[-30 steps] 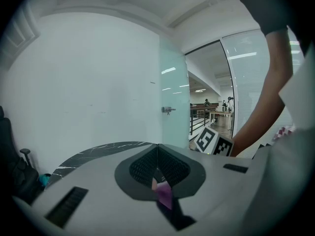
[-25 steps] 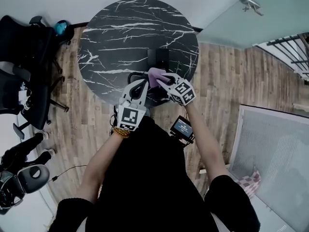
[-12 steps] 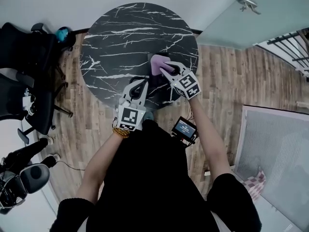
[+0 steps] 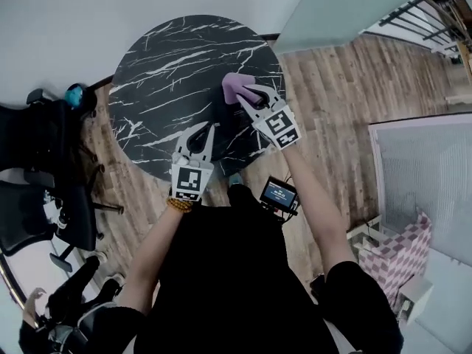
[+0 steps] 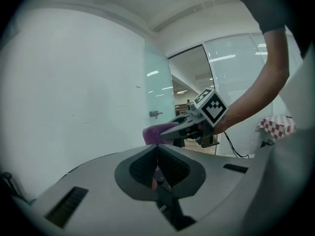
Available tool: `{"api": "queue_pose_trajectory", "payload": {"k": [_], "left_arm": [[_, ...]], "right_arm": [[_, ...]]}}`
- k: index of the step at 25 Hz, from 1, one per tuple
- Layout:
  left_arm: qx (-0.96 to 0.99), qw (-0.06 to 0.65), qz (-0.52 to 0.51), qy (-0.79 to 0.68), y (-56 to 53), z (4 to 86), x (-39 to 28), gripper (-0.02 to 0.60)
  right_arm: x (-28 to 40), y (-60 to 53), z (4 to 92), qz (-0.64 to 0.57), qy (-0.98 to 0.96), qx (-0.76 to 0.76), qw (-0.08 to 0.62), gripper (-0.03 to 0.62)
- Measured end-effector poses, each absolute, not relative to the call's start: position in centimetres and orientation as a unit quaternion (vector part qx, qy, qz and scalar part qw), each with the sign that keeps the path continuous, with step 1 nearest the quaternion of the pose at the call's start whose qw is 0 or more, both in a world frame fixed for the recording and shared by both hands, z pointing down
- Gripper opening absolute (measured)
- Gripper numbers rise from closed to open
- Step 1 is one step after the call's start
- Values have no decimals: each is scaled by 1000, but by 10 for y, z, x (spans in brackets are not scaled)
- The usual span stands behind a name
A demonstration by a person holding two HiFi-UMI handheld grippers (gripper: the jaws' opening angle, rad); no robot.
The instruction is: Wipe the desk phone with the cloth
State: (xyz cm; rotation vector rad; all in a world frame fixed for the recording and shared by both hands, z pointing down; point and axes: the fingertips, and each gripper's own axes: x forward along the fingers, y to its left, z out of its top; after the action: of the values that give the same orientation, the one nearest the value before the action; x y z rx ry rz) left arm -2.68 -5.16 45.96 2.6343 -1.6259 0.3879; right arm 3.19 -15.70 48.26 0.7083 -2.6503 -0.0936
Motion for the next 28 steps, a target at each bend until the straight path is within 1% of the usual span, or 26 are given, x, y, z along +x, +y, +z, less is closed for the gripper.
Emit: {"api": "queue_pose_trajectory", "payload": {"k": [6, 13, 22, 28], "left_arm": [[889, 6, 127, -440, -48, 452, -38, 14], [911, -27, 133, -390, -51, 443, -43, 14], [903, -7, 120, -412, -62, 444, -41, 14], [898, 9, 118, -423, -60, 450, -35, 14]], "right_arm": [[31, -146, 466, -47, -913, 348, 206, 83], [42, -137, 454, -102, -870, 424, 230, 81], [42, -155, 465, -125, -871, 407, 247, 81], [40, -170, 493, -146, -872, 373, 282, 81]]}}
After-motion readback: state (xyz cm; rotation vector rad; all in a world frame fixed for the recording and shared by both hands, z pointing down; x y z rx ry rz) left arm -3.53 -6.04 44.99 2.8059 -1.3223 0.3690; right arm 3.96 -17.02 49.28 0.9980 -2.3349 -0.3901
